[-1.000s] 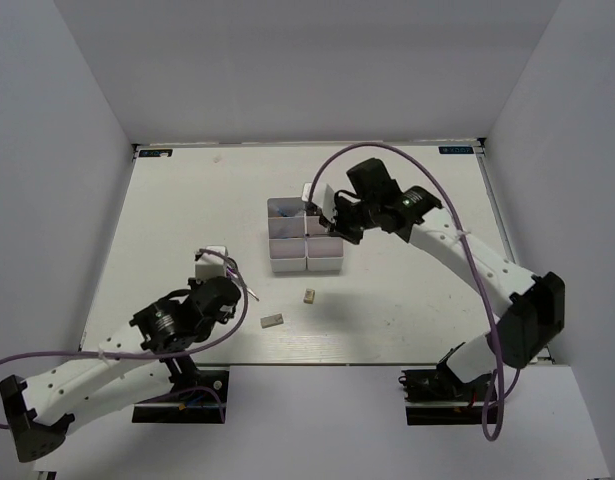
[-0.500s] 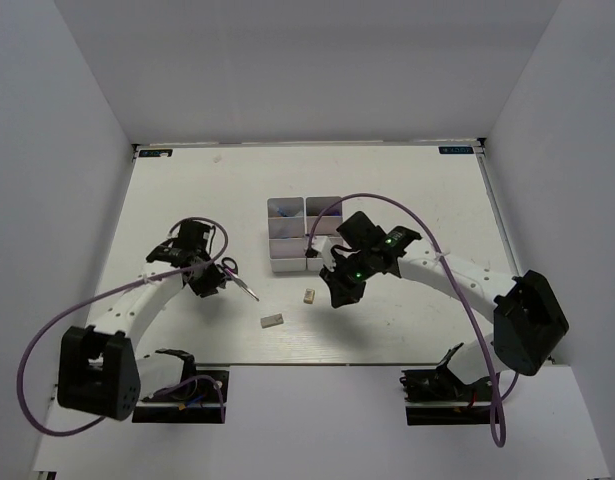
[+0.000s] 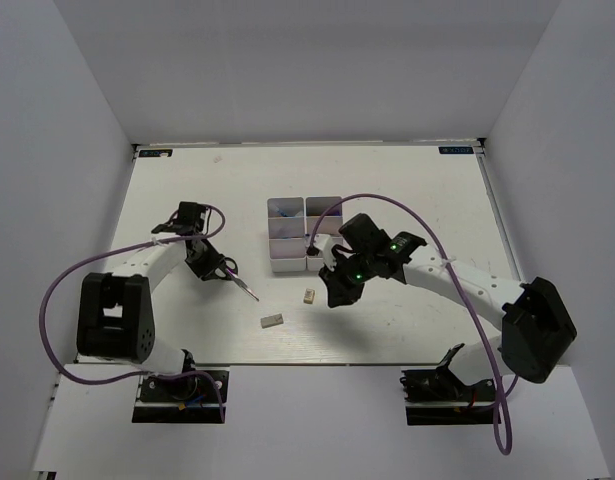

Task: Sort the stationery into containers
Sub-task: Pick up the scissors from the center of the board.

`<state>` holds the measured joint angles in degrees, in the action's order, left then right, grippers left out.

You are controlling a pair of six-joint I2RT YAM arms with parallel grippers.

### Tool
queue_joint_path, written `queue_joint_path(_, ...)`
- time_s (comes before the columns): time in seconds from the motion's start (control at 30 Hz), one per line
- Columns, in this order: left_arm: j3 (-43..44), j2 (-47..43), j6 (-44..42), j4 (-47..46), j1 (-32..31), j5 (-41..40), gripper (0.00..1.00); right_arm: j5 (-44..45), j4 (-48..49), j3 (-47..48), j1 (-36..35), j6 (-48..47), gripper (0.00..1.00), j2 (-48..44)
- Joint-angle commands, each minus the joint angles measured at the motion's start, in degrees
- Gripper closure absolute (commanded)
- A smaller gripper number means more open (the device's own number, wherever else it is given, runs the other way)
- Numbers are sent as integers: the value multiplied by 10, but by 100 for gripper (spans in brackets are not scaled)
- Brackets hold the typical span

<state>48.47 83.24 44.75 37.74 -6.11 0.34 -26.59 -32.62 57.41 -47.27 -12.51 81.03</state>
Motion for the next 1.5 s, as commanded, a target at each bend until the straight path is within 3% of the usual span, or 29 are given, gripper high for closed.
queue_joint_path(0.0, 30, 20, -11, -7, 5, -23, 63, 6, 19, -4, 2, 6, 78, -29)
queue_joint_path(0.6, 26, 94, -21, -32, 10, -64, 71, 21, 19, -3, 25, 15, 73, -65)
queue_joint_path(0.83, 15, 111, -21, -50, 10, -65, 90, 11, 19, -5, 45, 17, 73, -75)
queue_joint_path(0.9, 10, 105, -26, -50, 8, -64, 100, 7, 19, -6, 48, 18, 73, -76)
queue_joint_path(0.97, -3, 77, -28, -53, 7, -63, 100, 3, 19, -6, 52, 18, 73, -79)
queue_joint_path(1.13, 1, -38, -48, -34, -17, -84, 100, -1, 17, -8, 65, 16, 47, -91)
queue_joint_path(1.2, 8, -110, -49, -30, -37, -90, 100, 1, 17, -7, 69, 13, 46, -96)
queue_joint_path(1.27, 15, -157, -50, -38, -67, -105, 100, 7, 17, -8, 75, 9, 56, -98)
queue_joint_path(1.3, 26, -177, -50, -36, -75, -116, 100, 12, 16, -10, 79, 9, 69, -102)
queue_joint_path(1.33, 36, -190, -50, -40, -97, -127, 100, 14, 19, -9, 80, 9, 100, -105)
queue_joint_path(1.47, 56, -202, -65, -78, -197, -189, 100, 63, 26, -12, 89, 12, 100, -108)
